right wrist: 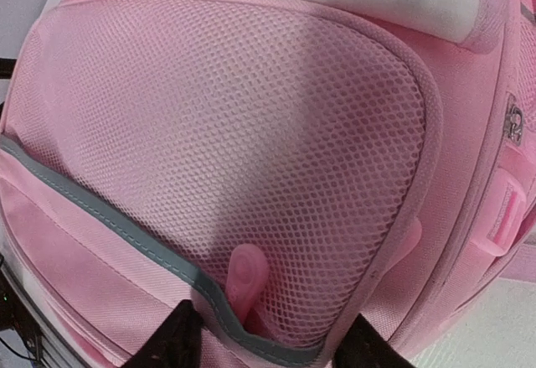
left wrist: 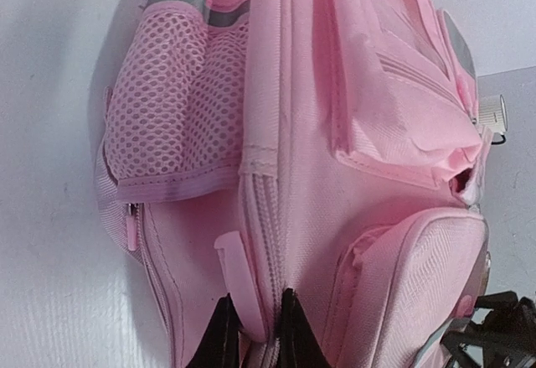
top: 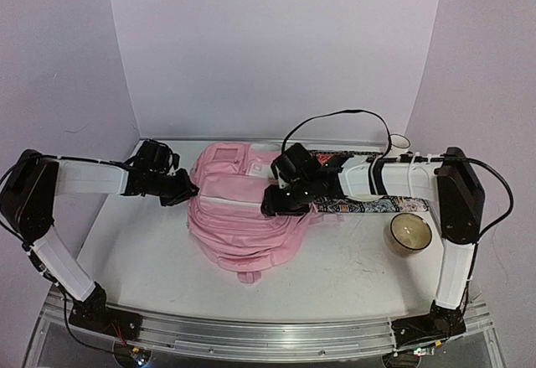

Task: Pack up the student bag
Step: Adjust the card case at the center of the board, then grab the largest pocket of the student bag.

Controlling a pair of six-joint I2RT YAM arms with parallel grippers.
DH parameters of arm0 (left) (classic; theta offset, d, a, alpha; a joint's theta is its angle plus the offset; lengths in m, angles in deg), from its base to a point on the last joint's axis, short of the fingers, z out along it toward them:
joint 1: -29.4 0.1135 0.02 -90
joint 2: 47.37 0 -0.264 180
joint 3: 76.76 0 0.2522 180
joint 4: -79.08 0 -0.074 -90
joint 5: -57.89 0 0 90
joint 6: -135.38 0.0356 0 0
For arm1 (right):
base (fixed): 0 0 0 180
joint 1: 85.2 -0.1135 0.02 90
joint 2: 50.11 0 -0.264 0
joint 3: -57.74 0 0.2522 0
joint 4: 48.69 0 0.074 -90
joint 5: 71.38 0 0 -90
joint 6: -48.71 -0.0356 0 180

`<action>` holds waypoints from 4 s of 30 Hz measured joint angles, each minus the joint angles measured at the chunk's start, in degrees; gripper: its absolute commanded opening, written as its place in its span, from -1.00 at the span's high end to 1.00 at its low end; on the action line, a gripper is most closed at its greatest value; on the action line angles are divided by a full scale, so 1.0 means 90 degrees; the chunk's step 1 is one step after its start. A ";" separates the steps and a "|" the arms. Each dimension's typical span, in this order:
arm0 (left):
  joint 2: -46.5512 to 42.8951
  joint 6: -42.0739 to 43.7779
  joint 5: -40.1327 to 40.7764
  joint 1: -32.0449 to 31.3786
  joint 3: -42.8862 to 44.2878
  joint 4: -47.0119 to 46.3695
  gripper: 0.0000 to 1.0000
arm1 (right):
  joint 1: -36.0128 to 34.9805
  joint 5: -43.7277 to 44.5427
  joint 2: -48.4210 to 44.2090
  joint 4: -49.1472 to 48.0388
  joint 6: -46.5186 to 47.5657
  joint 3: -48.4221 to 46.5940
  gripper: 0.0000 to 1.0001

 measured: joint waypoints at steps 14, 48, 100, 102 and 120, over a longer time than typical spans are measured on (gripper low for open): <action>-0.2072 -0.1462 0.1318 -0.1162 -0.1805 0.0328 1.00 | 0.0057 0.0012 0.0888 0.0740 0.1329 -0.1600 0.33; -0.3213 -0.1445 0.2721 -0.2959 -0.1122 0.1609 -0.32 | -0.1300 0.0820 -0.1820 -0.1085 0.1271 0.1253 -0.15; -0.2340 -0.0918 0.1971 -0.1944 -0.2504 0.0011 -0.30 | -0.2735 0.3428 0.2605 -0.2890 0.1531 -0.0700 0.95; -0.2298 -0.0919 0.1983 -0.1944 -0.2516 -0.0044 -0.30 | -0.2726 0.3437 0.2602 -0.2929 0.1488 -0.0667 1.00; -0.1222 -0.0918 0.2822 -0.1951 -0.2185 -0.0258 -0.22 | -0.2663 0.2389 0.1276 -0.2915 0.0592 0.0942 1.00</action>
